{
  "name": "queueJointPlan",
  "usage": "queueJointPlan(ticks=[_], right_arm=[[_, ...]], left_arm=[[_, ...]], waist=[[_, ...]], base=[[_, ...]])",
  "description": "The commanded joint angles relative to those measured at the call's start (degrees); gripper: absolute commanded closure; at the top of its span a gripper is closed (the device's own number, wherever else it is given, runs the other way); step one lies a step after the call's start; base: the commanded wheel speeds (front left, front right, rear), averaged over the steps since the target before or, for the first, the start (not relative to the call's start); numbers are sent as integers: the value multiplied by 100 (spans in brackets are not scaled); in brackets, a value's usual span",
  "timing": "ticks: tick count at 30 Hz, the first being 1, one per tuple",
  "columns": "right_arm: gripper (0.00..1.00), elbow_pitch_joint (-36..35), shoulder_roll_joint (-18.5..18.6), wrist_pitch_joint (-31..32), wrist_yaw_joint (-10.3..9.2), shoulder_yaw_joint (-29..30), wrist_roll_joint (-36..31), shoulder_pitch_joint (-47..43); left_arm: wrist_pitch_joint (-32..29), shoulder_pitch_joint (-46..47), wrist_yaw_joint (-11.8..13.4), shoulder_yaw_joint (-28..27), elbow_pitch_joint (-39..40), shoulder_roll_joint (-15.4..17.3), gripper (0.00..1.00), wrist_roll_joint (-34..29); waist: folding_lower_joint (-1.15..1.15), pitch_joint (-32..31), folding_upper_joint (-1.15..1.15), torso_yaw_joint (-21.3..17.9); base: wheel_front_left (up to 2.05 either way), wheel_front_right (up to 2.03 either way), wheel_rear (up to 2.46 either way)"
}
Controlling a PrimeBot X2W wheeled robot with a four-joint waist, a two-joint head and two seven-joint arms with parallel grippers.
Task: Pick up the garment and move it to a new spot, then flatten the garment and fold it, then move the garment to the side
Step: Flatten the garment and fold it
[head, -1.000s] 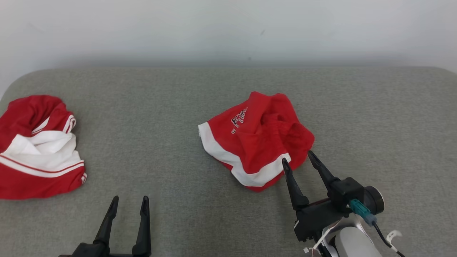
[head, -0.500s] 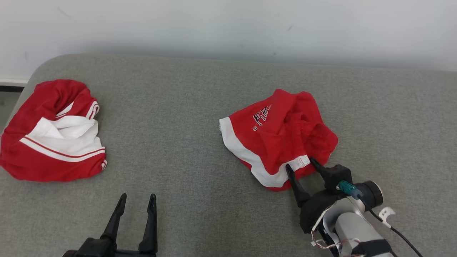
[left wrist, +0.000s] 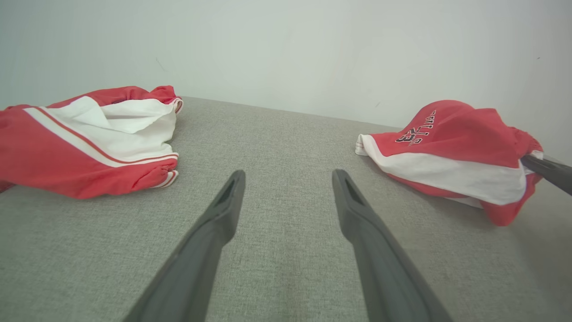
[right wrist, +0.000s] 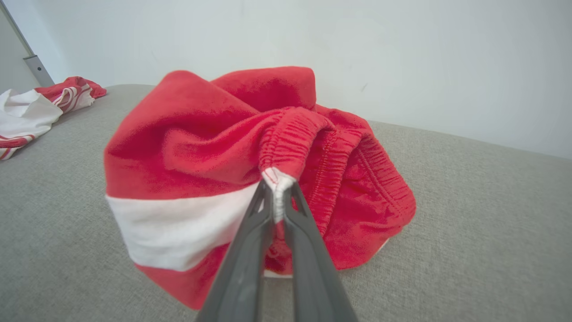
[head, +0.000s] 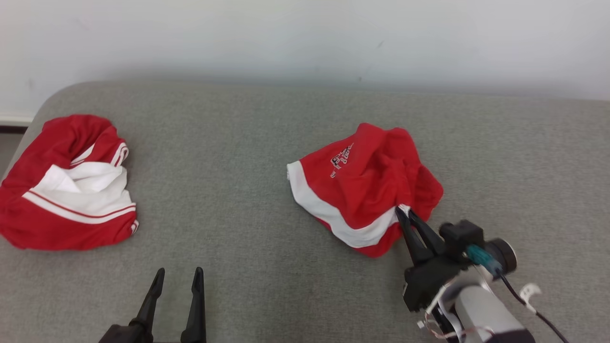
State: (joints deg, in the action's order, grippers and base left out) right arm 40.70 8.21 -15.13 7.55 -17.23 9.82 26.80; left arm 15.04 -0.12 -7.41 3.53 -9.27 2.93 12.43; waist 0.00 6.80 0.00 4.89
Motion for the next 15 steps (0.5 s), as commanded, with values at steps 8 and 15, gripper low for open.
queueJointPlan(ticks=[8,15], right_arm=[[100,-1586,-2,-4,-12,426,106,-1450],[100,-2379,-241,-4,-12,717,72,-2630]], left_arm=[[18,-153,-7,-65,12,-6,0,-13],[17,-174,-7,-35,4,-5,0,-33]], waist=[[0,-266,0,-485],[0,-293,0,-709]], base=[[0,0,0],[0,0,0]])
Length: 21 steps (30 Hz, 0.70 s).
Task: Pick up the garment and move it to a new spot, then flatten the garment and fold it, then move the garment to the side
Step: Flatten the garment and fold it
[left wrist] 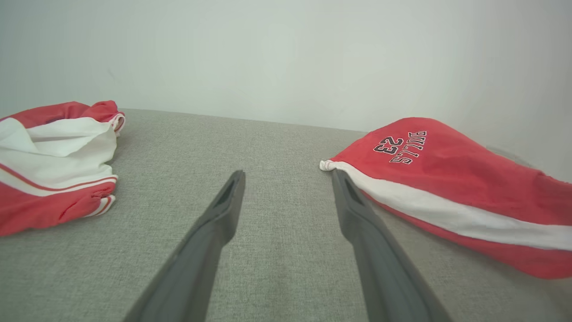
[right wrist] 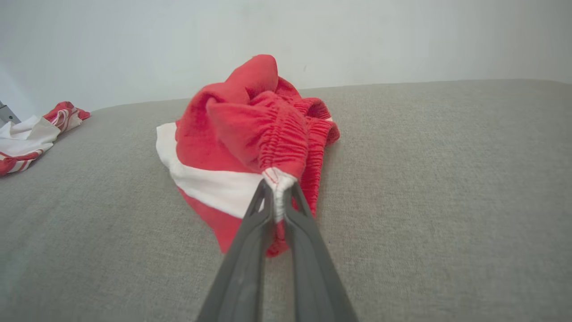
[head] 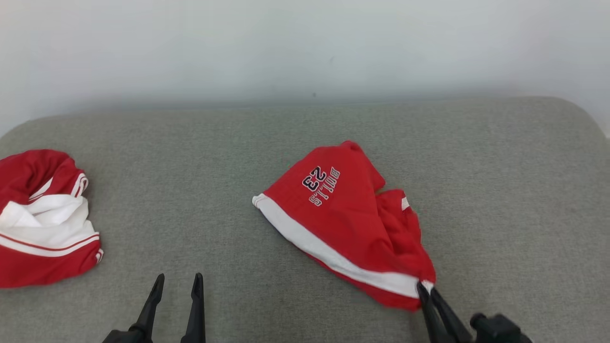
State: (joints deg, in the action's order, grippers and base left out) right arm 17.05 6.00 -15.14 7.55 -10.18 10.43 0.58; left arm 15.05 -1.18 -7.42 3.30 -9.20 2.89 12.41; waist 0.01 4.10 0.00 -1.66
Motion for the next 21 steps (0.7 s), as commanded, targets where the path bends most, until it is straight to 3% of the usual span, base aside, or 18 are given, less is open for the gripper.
queueJointPlan(ticks=[1,9,10,11,21], right_arm=[[100,-60,-58,-3,-12,67,24,-136],[100,17,-235,-4,-13,365,125,-609],[63,8,-246,-3,-13,372,119,-612],[0,-40,-256,-3,-13,390,108,-594],[0,-433,-306,-3,-13,504,53,-425]], left_arm=[[16,-68,-6,-14,-6,-2,0,-30],[16,-76,-6,29,-54,-2,0,-37],[16,-83,-6,22,-61,-2,0,-31],[16,-86,-6,13,-68,-2,0,-27],[16,179,-6,-32,-133,68,0,-141]], waist=[[-1,-21,0,-71],[-1,-4,0,-144],[-1,-2,0,-151],[-1,4,0,-159],[-1,79,0,-309]], base=[[0,0,0],[0,0,0],[0,0,0],[0,0,0],[0,0,0]])
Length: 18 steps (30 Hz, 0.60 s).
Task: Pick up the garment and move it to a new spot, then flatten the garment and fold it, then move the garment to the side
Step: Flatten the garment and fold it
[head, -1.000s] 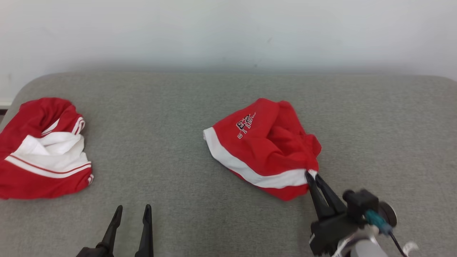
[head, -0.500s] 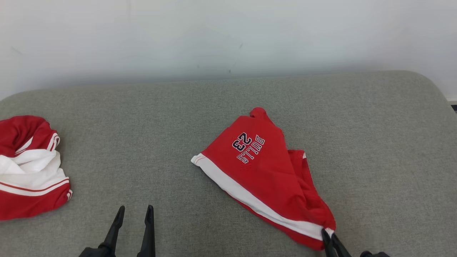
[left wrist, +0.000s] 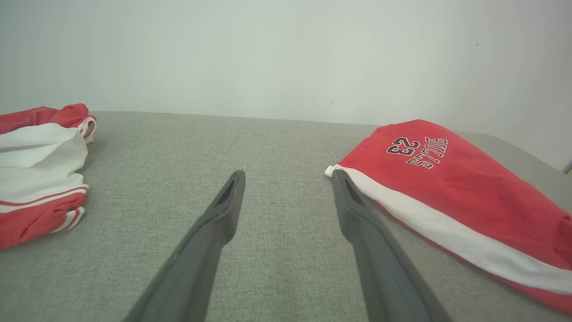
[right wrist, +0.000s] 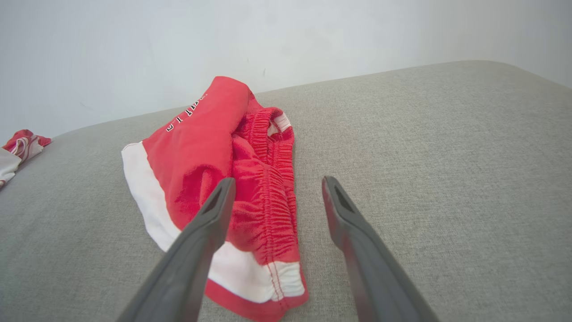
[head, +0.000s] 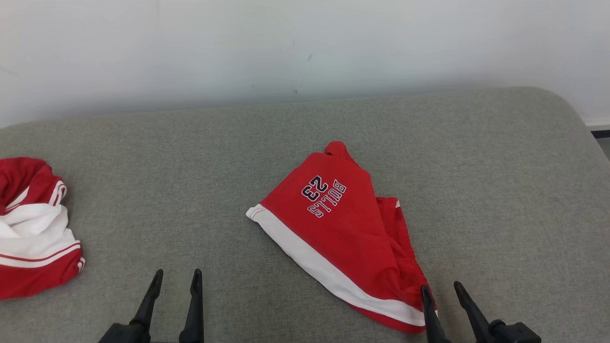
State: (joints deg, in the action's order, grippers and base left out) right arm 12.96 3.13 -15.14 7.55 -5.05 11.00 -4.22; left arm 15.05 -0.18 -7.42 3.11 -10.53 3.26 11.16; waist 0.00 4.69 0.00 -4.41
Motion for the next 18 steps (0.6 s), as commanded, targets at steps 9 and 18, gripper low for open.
queueJointPlan(ticks=[9,18], right_arm=[[0,-47,-30,-3,-13,-122,111,227],[0,-44,-31,-3,-13,-366,318,561]], left_arm=[[16,830,1,601,-364,773,0,183],[17,1922,2,1660,-1278,1806,0,898]], waist=[[0,208,0,-363],[0,541,0,-846]], base=[[0,0,0],[0,0,0]])
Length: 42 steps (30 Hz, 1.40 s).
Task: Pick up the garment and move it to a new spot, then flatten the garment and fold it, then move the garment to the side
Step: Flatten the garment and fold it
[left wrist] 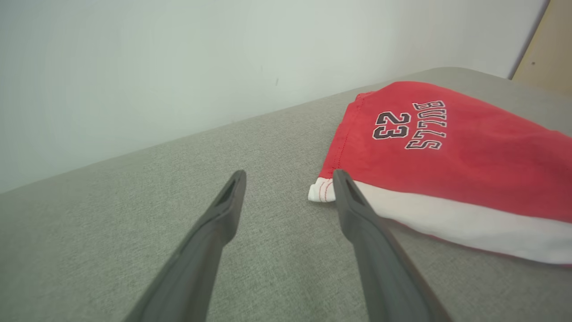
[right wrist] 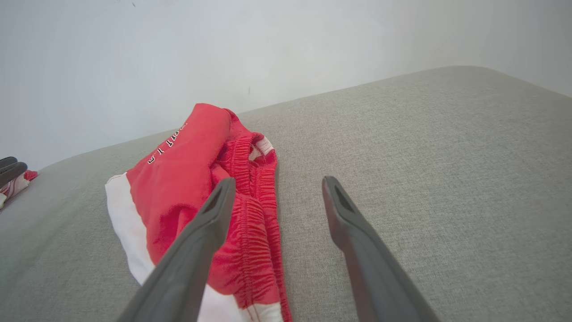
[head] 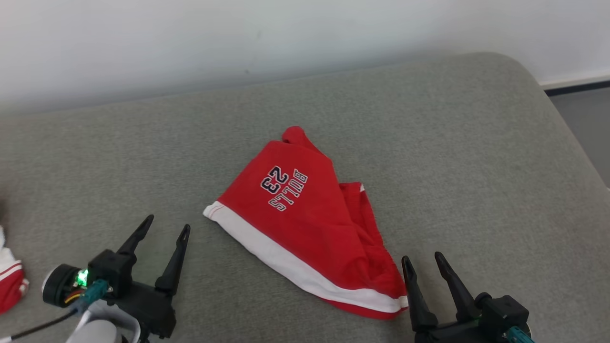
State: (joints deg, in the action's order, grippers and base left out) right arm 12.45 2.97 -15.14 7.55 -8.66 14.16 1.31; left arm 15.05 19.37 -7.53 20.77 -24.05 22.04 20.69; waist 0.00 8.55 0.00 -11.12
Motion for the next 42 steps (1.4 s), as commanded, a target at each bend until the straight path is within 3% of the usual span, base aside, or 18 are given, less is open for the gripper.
queueJointPlan(ticks=[1,7,13,28,29,30,31,32,42], right_arm=[[0,6,-15,-3,-13,-6,32,37],[0,12,-15,-3,-13,-130,167,88],[0,46,-16,-3,-13,-137,201,136],[0,84,-15,-3,-13,-119,147,145],[0,82,-15,-3,-13,-114,136,147],[0,78,-15,-3,-13,-108,127,150],[0,70,-15,-3,-13,-105,118,159],[0,56,-15,-3,-13,-89,99,172],[0,39,-15,-3,-13,-1,33,-22]], left_arm=[[16,115,13,46,-35,27,0,56],[-77,770,14,967,-647,503,0,962],[-255,1265,14,1675,-1045,709,0,1550],[-773,1961,14,3012,-1926,817,0,2799],[-815,1954,14,3077,-1965,815,6,2895],[-811,1966,14,3153,-1979,822,55,2950],[-776,2001,14,3220,-1991,838,81,3011],[-725,2039,14,3344,-2008,828,100,3131],[-175,2100,14,3676,-2054,748,100,3382]], waist=[[0,181,0,-226],[0,279,0,-508],[0,322,0,-693],[0,317,0,-847],[0,310,0,-842],[0,308,0,-837],[0,308,0,-830],[0,302,0,-806],[0,118,0,-498]], base=[[0,0,0],[0,0,0],[0,0,0],[0,0,0],[0,0,0],[0,0,0],[0,0,0],[0,0,0],[0,0,0]])
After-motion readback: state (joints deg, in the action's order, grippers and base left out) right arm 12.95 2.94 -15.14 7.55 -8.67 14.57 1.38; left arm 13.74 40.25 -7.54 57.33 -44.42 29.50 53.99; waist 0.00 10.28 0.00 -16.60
